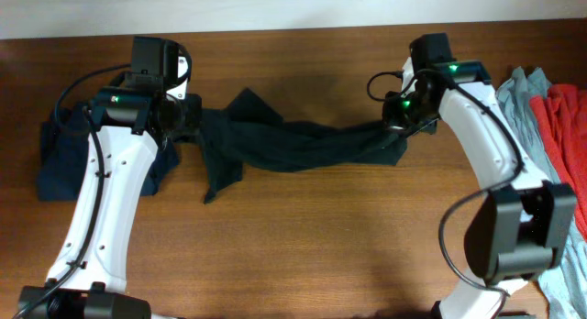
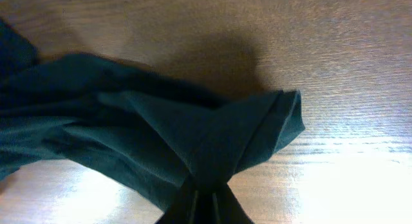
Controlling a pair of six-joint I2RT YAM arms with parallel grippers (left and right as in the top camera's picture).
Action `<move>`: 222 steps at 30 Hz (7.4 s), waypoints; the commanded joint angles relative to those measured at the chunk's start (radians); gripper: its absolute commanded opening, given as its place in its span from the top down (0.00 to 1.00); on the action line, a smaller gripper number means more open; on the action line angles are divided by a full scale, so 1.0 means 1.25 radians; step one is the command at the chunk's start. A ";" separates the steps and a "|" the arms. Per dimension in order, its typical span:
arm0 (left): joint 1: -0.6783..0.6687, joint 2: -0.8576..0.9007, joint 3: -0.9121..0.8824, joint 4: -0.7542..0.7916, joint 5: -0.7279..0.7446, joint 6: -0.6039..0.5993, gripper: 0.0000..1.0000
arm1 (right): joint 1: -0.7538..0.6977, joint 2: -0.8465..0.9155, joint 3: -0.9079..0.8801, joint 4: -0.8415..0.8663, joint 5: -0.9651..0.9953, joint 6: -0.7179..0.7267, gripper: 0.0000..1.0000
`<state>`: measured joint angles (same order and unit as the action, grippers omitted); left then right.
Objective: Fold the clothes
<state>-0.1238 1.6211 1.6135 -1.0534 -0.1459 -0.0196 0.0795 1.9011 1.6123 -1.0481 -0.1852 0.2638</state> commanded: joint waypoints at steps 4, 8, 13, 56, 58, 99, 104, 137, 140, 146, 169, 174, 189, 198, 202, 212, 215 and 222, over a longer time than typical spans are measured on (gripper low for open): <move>0.003 -0.006 0.002 -0.008 0.000 0.010 0.98 | 0.004 0.011 -0.006 -0.074 -0.029 -0.043 0.96; 0.003 -0.006 0.002 -0.014 0.001 0.020 0.99 | 0.004 -0.066 0.002 -0.276 -0.037 -0.078 0.96; 0.003 -0.006 0.002 -0.001 0.000 0.031 0.98 | 0.004 -0.098 0.002 -0.306 -0.031 -0.103 0.96; 0.003 -0.006 0.002 0.029 0.024 0.049 0.95 | 0.051 -0.004 -0.145 -0.028 -0.071 0.002 0.96; 0.003 -0.006 0.002 0.030 0.024 0.052 0.95 | 0.051 -0.041 -0.129 -0.123 -0.024 0.002 0.96; 0.003 -0.006 0.002 0.043 0.025 0.052 0.92 | 0.051 -0.029 -0.115 0.046 0.008 0.027 0.81; 0.003 -0.006 0.002 0.043 0.030 0.052 0.92 | 0.050 -0.024 -0.115 0.069 0.025 0.023 0.14; 0.003 -0.006 0.002 0.043 0.031 0.052 0.88 | 0.030 -0.024 -0.357 0.361 -0.110 0.078 0.54; 0.003 -0.006 0.002 0.043 0.031 0.052 0.88 | 0.030 -0.024 -0.357 0.384 -0.094 0.077 0.32; 0.003 -0.006 0.002 0.041 0.043 0.052 0.87 | 0.017 -0.026 -0.355 0.369 -0.051 0.071 0.23; 0.003 -0.006 0.002 0.058 0.042 0.056 0.87 | -0.105 -0.024 -0.356 0.342 -0.150 0.018 0.39; 0.003 -0.006 0.002 0.058 0.042 0.056 0.87 | -0.099 -0.024 -0.366 0.327 -0.142 0.054 0.39; 0.003 -0.006 0.002 0.058 0.042 0.057 0.87 | -0.085 -0.080 -0.355 0.392 -0.121 0.124 0.88; 0.003 0.019 0.002 -0.002 0.140 0.059 0.87 | -0.085 -0.233 -0.254 0.167 -0.121 0.089 0.96; -0.005 0.074 -0.012 -0.024 0.203 0.059 0.87 | -0.085 -0.246 -0.254 0.166 -0.121 0.089 0.96; -0.074 0.186 -0.173 0.021 0.271 0.057 0.86 | -0.085 -0.246 -0.254 0.165 -0.121 0.088 0.96; -0.090 0.186 -0.204 0.029 0.275 0.049 0.86 | -0.085 -0.246 -0.254 0.165 -0.120 0.088 0.96; -0.095 0.186 -0.322 0.137 0.276 0.049 0.85 | -0.085 -0.246 -0.254 0.166 -0.120 0.089 0.96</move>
<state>-0.2409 1.8553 1.2758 -0.9211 0.1810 0.0372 -0.0326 1.6108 1.2781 -0.8410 -0.3450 0.3840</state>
